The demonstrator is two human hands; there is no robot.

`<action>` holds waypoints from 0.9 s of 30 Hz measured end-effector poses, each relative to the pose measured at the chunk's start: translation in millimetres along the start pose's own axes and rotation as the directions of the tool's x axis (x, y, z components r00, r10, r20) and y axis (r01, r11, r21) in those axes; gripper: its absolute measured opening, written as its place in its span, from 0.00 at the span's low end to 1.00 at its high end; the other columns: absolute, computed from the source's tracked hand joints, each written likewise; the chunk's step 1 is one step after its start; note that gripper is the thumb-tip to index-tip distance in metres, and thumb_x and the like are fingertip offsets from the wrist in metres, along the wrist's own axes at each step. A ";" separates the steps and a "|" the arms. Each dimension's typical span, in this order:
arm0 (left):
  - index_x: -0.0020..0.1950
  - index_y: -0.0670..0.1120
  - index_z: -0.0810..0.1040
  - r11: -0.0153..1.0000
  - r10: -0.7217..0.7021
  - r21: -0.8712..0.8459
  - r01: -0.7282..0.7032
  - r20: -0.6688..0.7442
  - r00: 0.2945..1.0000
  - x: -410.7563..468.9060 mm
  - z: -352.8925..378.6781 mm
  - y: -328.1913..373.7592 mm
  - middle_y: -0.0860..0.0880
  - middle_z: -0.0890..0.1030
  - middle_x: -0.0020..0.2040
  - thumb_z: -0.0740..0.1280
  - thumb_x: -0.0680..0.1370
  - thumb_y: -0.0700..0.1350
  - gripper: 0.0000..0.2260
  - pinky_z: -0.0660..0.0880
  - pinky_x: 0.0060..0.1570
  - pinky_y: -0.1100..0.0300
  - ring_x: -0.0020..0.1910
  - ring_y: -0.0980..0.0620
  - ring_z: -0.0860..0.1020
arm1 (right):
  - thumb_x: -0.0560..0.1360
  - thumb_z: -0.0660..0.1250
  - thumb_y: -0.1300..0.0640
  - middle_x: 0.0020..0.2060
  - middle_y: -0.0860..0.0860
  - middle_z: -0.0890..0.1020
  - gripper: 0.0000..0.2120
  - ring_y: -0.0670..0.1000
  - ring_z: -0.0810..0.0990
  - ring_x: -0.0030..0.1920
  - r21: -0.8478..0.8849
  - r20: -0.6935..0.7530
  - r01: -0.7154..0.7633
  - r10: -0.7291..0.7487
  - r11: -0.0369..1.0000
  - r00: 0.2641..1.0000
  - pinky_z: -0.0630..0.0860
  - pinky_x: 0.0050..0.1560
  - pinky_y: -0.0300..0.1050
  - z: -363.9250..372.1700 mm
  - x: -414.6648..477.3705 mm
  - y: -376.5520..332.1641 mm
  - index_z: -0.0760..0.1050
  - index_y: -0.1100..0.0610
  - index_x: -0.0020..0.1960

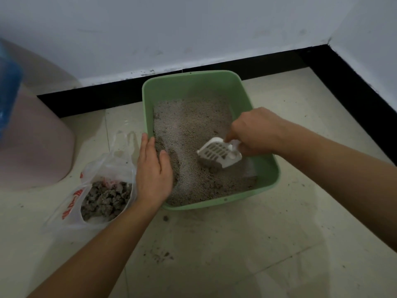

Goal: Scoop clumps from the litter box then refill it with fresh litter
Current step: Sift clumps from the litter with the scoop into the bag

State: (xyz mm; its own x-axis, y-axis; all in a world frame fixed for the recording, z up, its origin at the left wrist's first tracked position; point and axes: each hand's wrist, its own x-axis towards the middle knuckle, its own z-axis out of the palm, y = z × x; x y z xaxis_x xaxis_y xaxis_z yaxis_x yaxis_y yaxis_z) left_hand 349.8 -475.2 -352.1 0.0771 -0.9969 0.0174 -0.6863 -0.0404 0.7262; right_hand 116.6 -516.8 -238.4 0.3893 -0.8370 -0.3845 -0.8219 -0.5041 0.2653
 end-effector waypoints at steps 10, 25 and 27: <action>0.79 0.44 0.57 1.000 -0.003 -0.029 0.002 -0.019 1.000 -0.5 1.5 -1.4 0.50 0.52 0.80 0.52 0.84 0.49 0.23 0.47 0.71 0.64 0.78 0.56 0.50 | 0.73 0.69 0.38 0.40 0.41 0.78 0.23 0.44 0.75 0.39 -0.036 0.040 0.046 -0.044 0.998 0.998 0.74 0.38 0.40 7.5 6.7 14.7 0.75 0.43 0.66; 0.79 0.46 0.57 0.995 -0.024 -0.100 0.022 -0.020 0.999 -0.6 1.9 -2.4 0.52 0.52 0.80 0.48 0.82 0.54 0.26 0.47 0.70 0.66 0.77 0.59 0.51 | 0.78 0.62 0.40 0.47 0.41 0.83 0.16 0.47 0.75 0.51 0.224 0.026 0.095 -0.104 0.970 0.994 0.63 0.62 0.50 77.6 17.8 16.0 0.77 0.40 0.63; 0.79 0.45 0.57 0.993 -0.029 -0.112 0.027 -0.023 0.999 -0.9 2.0 -2.2 0.52 0.52 0.80 0.48 0.82 0.55 0.26 0.47 0.70 0.66 0.77 0.58 0.51 | 0.78 0.63 0.41 0.46 0.42 0.83 0.15 0.46 0.77 0.51 0.396 0.043 0.041 -0.063 0.918 0.997 0.63 0.66 0.53 89.5 16.7 7.7 0.78 0.41 0.62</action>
State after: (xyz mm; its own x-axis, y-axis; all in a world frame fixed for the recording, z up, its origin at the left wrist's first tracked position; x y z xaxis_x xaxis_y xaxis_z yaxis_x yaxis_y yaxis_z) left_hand 349.9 -474.3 -355.1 0.1139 -0.9934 0.0120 -0.5985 -0.0590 0.7989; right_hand 79.6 -515.6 -321.9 0.4219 -0.7937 -0.4382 -0.9028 -0.4125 -0.1221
